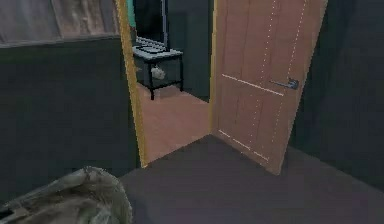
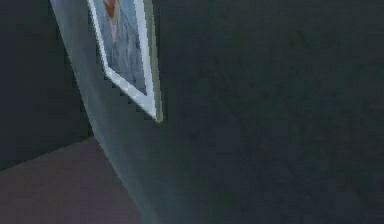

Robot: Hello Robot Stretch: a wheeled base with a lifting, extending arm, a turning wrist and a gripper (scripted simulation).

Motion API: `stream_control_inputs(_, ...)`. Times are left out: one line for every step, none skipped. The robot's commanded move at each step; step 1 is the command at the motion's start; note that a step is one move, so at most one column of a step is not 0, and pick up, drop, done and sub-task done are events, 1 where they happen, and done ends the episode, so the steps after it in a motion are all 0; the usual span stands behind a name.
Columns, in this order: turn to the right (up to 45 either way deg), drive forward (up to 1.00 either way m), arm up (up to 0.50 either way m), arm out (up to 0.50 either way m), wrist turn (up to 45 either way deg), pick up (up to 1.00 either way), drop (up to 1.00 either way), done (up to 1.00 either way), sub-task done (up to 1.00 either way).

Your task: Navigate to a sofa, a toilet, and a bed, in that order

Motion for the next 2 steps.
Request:
stream_control_inputs(0.0,1.0,0.0,0.0,0.0,0.0,0.0,0.0,0.0)
stream_control_inputs(0.0,0.7,0.0,0.0,0.0,0.0,0.0,0.0,0.0)
